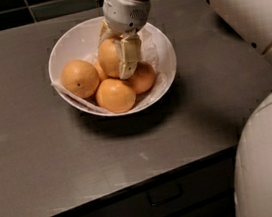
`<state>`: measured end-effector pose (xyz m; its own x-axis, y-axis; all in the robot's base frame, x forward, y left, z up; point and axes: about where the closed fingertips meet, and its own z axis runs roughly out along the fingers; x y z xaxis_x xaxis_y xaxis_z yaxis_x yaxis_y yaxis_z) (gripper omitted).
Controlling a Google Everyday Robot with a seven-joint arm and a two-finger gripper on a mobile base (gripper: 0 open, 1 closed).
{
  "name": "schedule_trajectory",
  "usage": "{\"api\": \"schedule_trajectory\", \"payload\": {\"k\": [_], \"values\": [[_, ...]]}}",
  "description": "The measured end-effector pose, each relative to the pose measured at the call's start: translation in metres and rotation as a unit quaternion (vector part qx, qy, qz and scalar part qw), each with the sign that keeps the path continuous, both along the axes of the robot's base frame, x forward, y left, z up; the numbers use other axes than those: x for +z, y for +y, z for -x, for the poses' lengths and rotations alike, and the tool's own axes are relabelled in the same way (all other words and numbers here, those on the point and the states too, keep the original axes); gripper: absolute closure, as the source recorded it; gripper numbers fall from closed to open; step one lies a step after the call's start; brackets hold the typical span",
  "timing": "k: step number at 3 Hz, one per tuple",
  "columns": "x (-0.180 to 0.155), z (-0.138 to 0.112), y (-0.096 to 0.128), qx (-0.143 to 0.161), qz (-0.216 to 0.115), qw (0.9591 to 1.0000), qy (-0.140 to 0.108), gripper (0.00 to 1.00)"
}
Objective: Pick orange from white bowl
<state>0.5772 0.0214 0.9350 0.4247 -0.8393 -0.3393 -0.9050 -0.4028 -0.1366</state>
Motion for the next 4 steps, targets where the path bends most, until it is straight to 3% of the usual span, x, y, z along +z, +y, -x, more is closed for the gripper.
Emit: {"api": "schedule_trajectory", "payload": {"k": [2,4], "values": [[0.0001,-0.0001,0.0000,0.000,0.000,1.0000,0.000,0.94],[0.0030,-0.0030,-0.0018,-0.003,0.000,1.0000,-0.003,1.00]]}}
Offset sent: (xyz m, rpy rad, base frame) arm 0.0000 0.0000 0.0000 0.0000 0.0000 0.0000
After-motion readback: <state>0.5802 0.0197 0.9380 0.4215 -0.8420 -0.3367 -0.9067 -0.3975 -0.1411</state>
